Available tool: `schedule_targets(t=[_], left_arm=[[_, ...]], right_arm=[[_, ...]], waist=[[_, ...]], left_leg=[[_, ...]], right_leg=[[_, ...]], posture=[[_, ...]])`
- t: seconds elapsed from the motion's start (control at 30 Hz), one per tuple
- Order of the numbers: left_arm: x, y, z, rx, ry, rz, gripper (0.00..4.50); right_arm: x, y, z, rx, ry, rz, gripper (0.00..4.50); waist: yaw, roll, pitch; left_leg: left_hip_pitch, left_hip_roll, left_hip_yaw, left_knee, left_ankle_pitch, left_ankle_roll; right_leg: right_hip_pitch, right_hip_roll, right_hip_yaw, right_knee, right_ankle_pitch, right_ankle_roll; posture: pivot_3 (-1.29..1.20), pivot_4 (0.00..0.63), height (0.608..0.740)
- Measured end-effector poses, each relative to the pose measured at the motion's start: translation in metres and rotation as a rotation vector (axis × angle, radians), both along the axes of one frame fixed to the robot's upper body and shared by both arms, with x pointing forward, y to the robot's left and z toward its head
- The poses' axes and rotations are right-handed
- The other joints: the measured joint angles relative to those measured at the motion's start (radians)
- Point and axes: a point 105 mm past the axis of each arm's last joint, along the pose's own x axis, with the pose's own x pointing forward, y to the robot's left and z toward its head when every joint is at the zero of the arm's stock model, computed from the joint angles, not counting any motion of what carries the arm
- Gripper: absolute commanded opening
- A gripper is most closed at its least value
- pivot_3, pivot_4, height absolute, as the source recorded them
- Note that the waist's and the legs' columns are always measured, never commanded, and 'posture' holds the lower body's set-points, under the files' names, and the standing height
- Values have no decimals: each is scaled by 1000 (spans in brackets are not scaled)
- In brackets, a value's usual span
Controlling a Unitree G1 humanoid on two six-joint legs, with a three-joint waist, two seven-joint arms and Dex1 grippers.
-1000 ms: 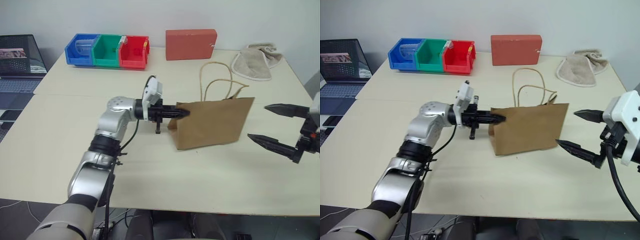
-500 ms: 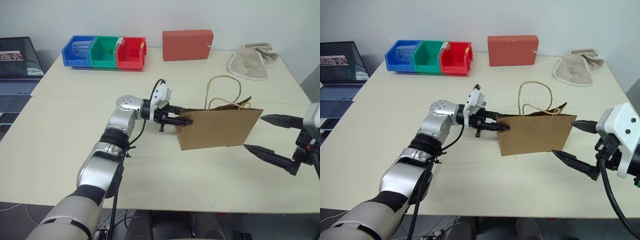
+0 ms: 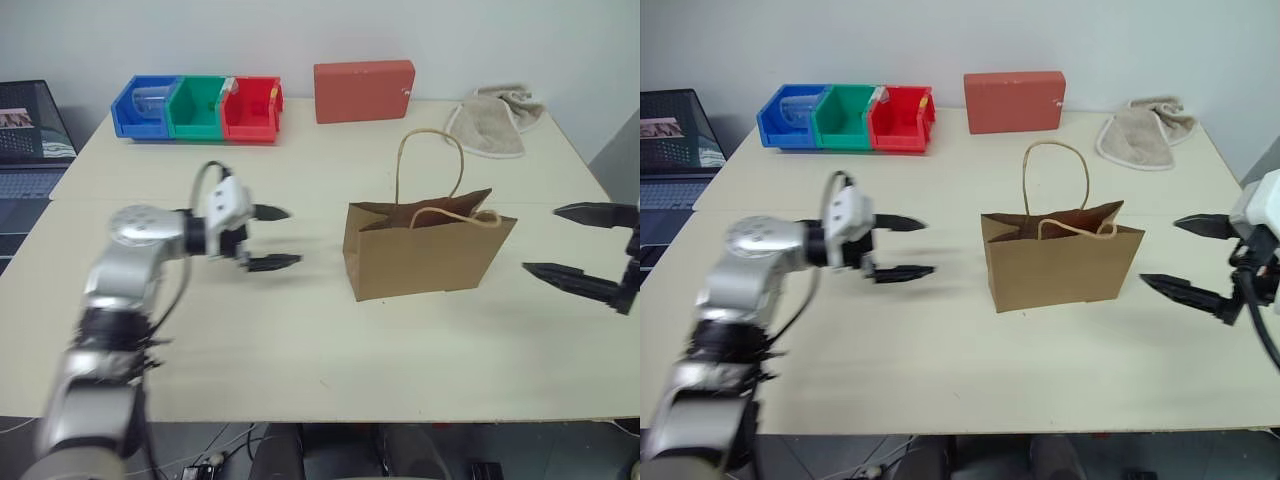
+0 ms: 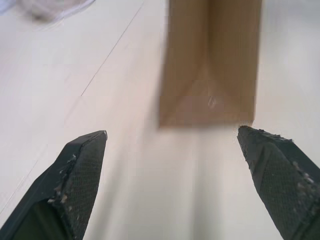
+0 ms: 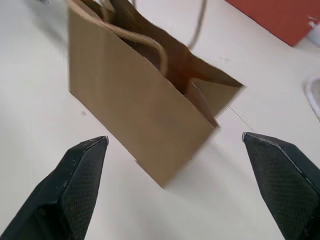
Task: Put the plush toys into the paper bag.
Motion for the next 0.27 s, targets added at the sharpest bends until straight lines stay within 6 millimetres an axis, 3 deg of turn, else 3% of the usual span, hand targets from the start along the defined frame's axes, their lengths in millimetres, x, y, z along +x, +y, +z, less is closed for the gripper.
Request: schedule_targets(t=[0.1,0.27], left_arm=[[-20,21,12,56,-20,87,4463],[-48,45,2,32,97,200,4463]], right_arm=[[3,-12,1,-51,30,32,4500],[7,-27,6,-90,50,66,4500]], waist=[[9,0,0],[10,0,0]], left_leg=[[0,-1,1,1,0,0],[1,0,3,1,0,0]], right_leg=[[1,-1,0,-1,0,0],[1,-1,2,-2,0,0]], posture=[[0,150,740],[0,150,740]])
